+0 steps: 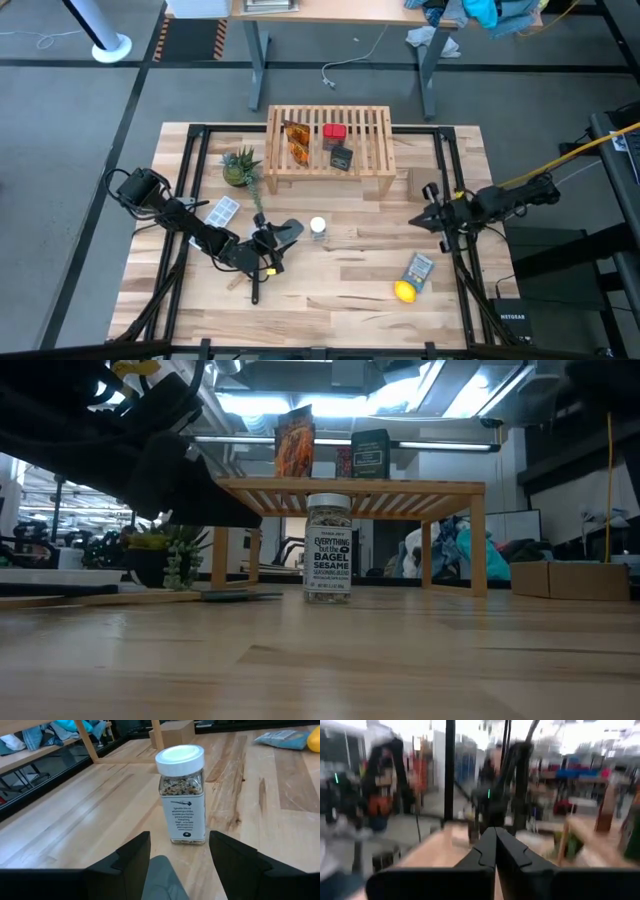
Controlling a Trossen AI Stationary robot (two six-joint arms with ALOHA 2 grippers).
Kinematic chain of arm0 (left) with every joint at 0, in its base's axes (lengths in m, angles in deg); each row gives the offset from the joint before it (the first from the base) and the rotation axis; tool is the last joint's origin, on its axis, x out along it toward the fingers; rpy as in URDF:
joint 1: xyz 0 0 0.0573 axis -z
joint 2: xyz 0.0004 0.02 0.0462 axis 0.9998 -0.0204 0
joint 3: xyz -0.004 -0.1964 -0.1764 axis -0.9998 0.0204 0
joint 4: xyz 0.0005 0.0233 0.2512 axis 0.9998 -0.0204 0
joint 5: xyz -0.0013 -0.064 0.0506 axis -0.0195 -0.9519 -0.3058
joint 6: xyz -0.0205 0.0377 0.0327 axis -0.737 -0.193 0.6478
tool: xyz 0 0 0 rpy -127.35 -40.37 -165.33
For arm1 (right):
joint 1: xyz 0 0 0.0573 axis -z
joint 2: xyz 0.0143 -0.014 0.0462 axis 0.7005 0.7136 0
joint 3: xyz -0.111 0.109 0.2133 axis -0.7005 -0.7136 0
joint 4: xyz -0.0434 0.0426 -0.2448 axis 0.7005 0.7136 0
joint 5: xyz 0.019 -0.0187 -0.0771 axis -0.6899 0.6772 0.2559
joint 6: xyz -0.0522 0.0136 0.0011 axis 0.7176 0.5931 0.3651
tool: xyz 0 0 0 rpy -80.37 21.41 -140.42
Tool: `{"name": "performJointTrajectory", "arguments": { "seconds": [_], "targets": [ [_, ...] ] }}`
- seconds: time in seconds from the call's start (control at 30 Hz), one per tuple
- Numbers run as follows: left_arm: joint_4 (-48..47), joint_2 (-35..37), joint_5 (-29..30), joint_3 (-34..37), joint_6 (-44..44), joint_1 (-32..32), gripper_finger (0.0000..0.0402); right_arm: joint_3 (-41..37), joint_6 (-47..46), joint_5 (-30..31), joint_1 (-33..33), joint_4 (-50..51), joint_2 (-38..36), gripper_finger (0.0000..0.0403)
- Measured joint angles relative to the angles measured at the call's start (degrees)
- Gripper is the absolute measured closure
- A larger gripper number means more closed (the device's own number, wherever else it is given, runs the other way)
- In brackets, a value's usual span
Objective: Shelf spices
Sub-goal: Put the white seasoning bottle on the shelf
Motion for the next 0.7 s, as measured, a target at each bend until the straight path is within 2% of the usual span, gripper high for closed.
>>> {"name": "performJointTrajectory", "arguments": {
  "seconds": [0.17,0.43,0.7],
  "targets": [
    [-0.1,0.0,0.0,0.0,-0.9,0.0,0.0204,-0.3,-0.1,0.0,0.0,6.2,0.1,0.0395],
    [-0.1,0.0,-0.9,0.0,-0.9,0.1,0.0204,-4.8,-0.8,0.7,0.0,4.7,0.1,0.0395],
    [-0.2,0.0,-1.7,0.0,0.3,0.1,0.0204,-5.2,-1.1,1.1,0.0,3.9,0.2,0.0395]
  ]
}}
